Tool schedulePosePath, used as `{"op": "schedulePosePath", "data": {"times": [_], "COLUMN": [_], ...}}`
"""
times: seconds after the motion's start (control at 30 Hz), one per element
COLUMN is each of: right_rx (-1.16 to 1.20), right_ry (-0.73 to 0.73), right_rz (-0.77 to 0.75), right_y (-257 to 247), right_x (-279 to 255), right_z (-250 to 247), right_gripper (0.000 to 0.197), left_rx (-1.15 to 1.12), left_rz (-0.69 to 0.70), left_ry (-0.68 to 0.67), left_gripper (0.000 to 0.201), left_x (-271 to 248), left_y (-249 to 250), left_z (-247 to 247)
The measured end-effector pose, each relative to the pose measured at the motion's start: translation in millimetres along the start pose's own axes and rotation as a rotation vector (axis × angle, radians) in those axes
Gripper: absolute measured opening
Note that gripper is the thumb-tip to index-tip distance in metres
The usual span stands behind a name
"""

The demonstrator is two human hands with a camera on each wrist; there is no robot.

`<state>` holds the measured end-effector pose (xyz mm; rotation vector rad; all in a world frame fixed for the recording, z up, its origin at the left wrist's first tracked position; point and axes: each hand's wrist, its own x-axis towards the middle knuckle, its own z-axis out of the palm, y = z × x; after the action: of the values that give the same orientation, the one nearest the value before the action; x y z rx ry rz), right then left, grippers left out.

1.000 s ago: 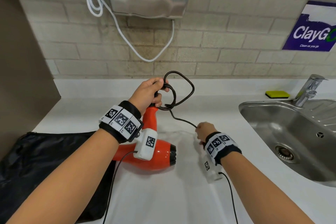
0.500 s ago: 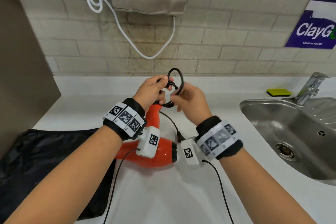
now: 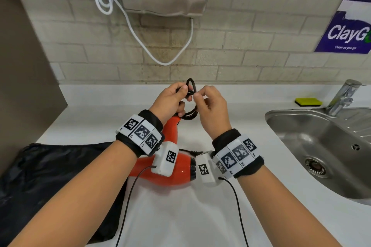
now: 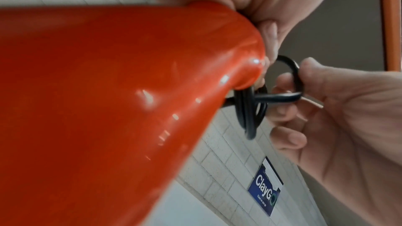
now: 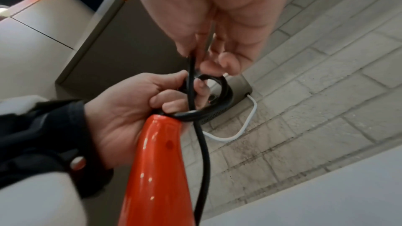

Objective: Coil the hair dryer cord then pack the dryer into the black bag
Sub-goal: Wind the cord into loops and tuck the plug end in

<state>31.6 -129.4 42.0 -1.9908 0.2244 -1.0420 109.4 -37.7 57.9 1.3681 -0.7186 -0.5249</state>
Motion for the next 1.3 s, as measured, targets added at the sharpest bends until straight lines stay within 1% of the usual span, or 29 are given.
{"op": "schedulePosePath", "data": {"times": [0.07, 0.13, 0.2, 0.23, 0.3, 0.33, 0.4, 0.47, 0.53, 0.63, 0.7, 0.8, 0.87, 0.9, 0.97, 1.03, 1.07, 1.13, 1.2, 1.3], "right_rx": [-0.035, -0.055, -0.001, 0.014, -0.031, -0.043, 0.014, 0.134, 0.210, 0.305, 0.319, 0.408, 0.335, 0.283, 0.221, 0.137, 0.083, -0.003, -0.014, -0.047], "right_ry": [-0.045, -0.014, 0.023, 0.021, -0.023, -0.029, 0.022, 0.076, 0.089, -0.004, -0.079, -0.175, -0.242, -0.299, -0.403, -0.450, -0.459, -0.451, -0.425, -0.369], "right_rz": [-0.005, 0.029, 0.060, 0.039, -0.054, -0.091, -0.084, -0.003, 0.063, 0.063, 0.054, 0.083, 0.056, 0.057, 0.110, 0.156, 0.169, 0.164, 0.168, 0.163], "right_y": [2, 4, 6, 5, 4, 4, 6, 5, 5, 5, 10, 14, 14, 15, 15, 17, 19, 26, 34, 43], "right_x": [-3, -3, 0, 1, -1, -2, -4, -2, 3, 5, 4, 3, 2, 1, -1, -2, -2, -2, -2, 3], "right_z": [3, 4, 1, -2, -4, -3, 0, -1, -5, -9, -7, -4, -4, -4, -5, -8, -10, -14, -20, -29], "right_gripper": [0.026, 0.029, 0.028, 0.030, 0.043, 0.041, 0.032, 0.025, 0.020, 0.030, 0.030, 0.035, 0.029, 0.024, 0.027, 0.026, 0.023, 0.027, 0.032, 0.031], "left_rx": [0.001, 0.013, 0.008, 0.010, 0.021, 0.024, 0.030, 0.043, 0.038, 0.001, -0.031, -0.044, -0.010, 0.017, 0.065, 0.080, 0.076, 0.060, 0.045, 0.058], "left_rz": [-0.010, -0.009, 0.000, 0.005, 0.017, 0.020, 0.020, 0.021, 0.019, 0.011, -0.006, -0.016, -0.001, 0.008, 0.018, 0.019, 0.017, 0.005, -0.011, -0.032], "left_ry": [-0.008, -0.021, -0.030, -0.035, -0.041, -0.039, -0.033, -0.041, -0.060, -0.134, -0.196, -0.224, -0.209, -0.200, -0.177, -0.145, -0.131, -0.098, -0.058, -0.009], "left_gripper": [0.019, 0.019, 0.020, 0.020, 0.020, 0.020, 0.019, 0.018, 0.017, 0.019, 0.022, 0.023, 0.019, 0.015, 0.011, 0.010, 0.011, 0.011, 0.013, 0.014], "left_x": [1, 1, 0, -1, -1, -1, -1, -1, -2, -3, -4, -5, -5, -5, -5, -4, -3, -2, -1, 1], "left_y": [0, 0, 0, 1, 1, 1, 1, 1, 2, 2, 3, 4, 4, 4, 4, 4, 4, 6, 7, 6], "left_z": [1, 2, 2, 3, 3, 3, 3, 4, 5, 3, 1, 0, 0, 0, 0, -1, -1, -2, -5, -7]}}
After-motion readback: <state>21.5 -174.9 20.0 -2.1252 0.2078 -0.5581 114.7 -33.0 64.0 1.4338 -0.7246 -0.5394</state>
